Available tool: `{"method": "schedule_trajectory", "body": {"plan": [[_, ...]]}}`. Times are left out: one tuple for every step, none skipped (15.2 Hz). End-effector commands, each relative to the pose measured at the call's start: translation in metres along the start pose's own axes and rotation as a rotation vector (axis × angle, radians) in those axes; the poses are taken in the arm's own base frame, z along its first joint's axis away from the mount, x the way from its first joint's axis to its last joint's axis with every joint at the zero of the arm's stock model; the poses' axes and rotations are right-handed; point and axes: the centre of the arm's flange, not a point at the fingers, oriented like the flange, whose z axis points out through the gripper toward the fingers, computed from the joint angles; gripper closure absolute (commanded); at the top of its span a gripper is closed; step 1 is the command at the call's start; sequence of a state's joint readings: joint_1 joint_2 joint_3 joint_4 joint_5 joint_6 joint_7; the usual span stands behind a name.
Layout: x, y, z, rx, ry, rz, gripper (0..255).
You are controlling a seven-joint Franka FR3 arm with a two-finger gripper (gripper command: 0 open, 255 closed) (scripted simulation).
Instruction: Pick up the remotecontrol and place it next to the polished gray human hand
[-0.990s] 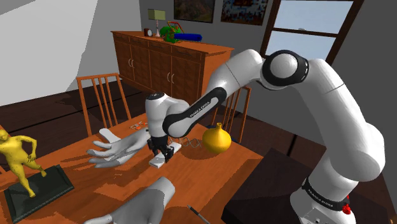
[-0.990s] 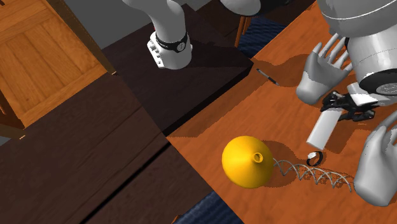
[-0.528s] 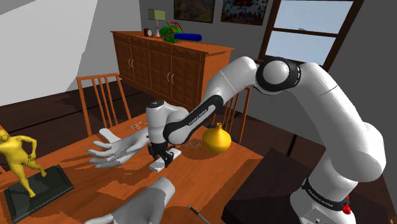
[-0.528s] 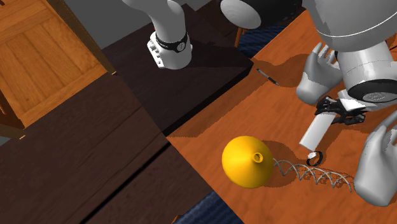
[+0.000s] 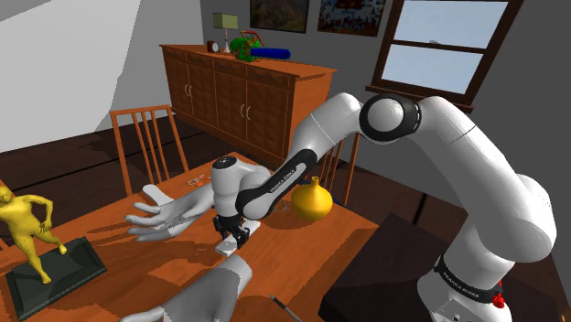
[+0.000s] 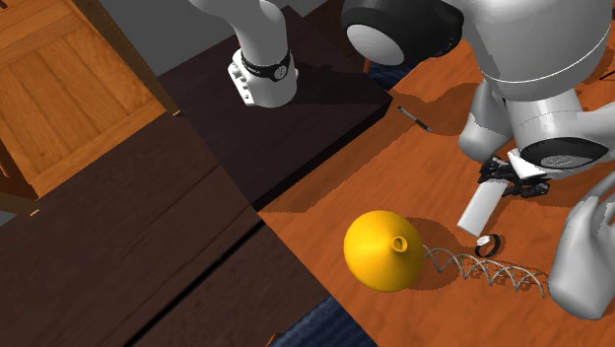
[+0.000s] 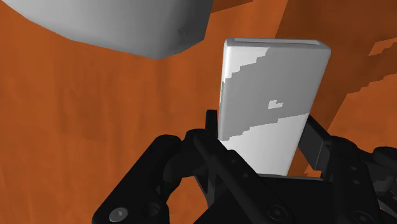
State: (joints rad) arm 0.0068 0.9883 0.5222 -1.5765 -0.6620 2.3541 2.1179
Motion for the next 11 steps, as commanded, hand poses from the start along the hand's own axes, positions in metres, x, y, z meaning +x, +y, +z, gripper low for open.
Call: {"method": "schedule_trajectory", "body": {"plan": [[0.0010,-0.0007,0.0098,-0.002,0.001,0.001,255],[0.0010,-0.0007,0.0098,-0.002,0.001,0.001,255],[0.0010,-0.0007,0.0098,-0.002,0.001,0.001,255],[0.0010,-0.0007,0.0098,-0.002,0.001,0.001,255],[0.0010,-0.0007,0.0098,-0.002,0.001,0.001,255],[0.0010,-0.0007,0.0098,-0.002,0.001,0.001,255],[0.0010,-0.0007,0.0098,-0.002,0.001,0.001,255],[0.0010,-0.0007,0.0098,-0.002,0.001,0.001,255],[0.0010,-0.0007,0.0098,-0.002,0.001,0.001,0],[0.0010,-0.0007,0.0097,-0.002,0.001,0.001,0],[0.0010,-0.0006,0.0097,-0.002,0.001,0.001,0]]}}
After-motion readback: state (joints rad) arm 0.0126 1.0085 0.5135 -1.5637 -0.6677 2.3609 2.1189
